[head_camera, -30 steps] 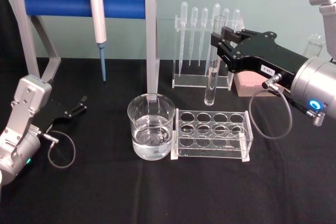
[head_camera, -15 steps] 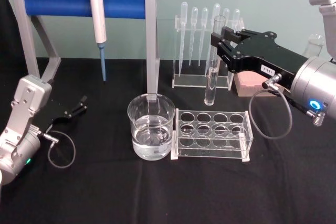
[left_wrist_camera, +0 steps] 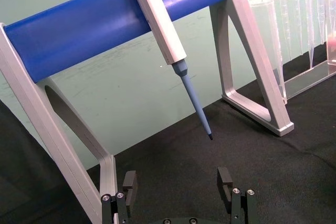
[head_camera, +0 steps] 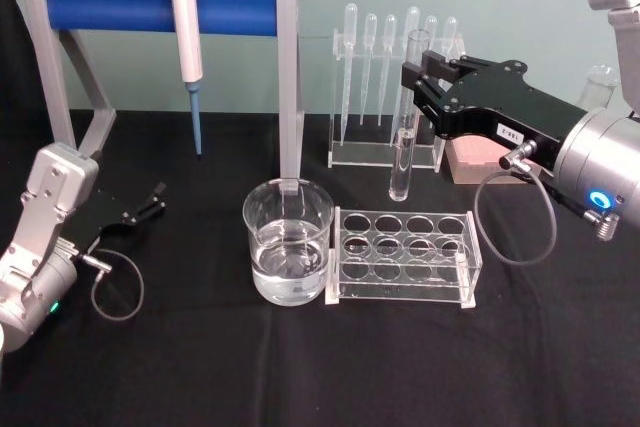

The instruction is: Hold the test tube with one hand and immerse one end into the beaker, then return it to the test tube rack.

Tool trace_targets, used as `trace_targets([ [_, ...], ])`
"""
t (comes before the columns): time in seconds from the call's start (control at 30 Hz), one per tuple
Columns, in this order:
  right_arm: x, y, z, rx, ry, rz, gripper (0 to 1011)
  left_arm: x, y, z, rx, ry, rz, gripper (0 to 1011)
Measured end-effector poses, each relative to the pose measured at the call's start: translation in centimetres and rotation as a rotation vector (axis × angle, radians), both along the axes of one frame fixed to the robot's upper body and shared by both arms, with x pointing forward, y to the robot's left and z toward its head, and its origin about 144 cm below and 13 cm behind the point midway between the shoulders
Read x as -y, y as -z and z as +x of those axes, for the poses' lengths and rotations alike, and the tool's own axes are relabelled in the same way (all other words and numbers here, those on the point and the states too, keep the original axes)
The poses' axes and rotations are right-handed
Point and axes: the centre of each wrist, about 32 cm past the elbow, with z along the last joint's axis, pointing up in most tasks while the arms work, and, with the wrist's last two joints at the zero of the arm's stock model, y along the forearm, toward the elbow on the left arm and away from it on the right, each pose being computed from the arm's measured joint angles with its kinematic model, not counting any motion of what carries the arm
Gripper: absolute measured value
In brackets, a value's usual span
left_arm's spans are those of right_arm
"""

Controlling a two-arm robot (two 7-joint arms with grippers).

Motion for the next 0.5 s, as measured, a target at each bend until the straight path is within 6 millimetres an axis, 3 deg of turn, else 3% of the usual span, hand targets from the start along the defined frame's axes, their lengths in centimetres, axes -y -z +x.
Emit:
trace_targets([
  [0.5, 0.0, 0.0, 0.0, 0.0, 0.0, 0.0, 222, 0.0, 0.0, 0.0, 0.0, 0.0, 0.0, 1000],
])
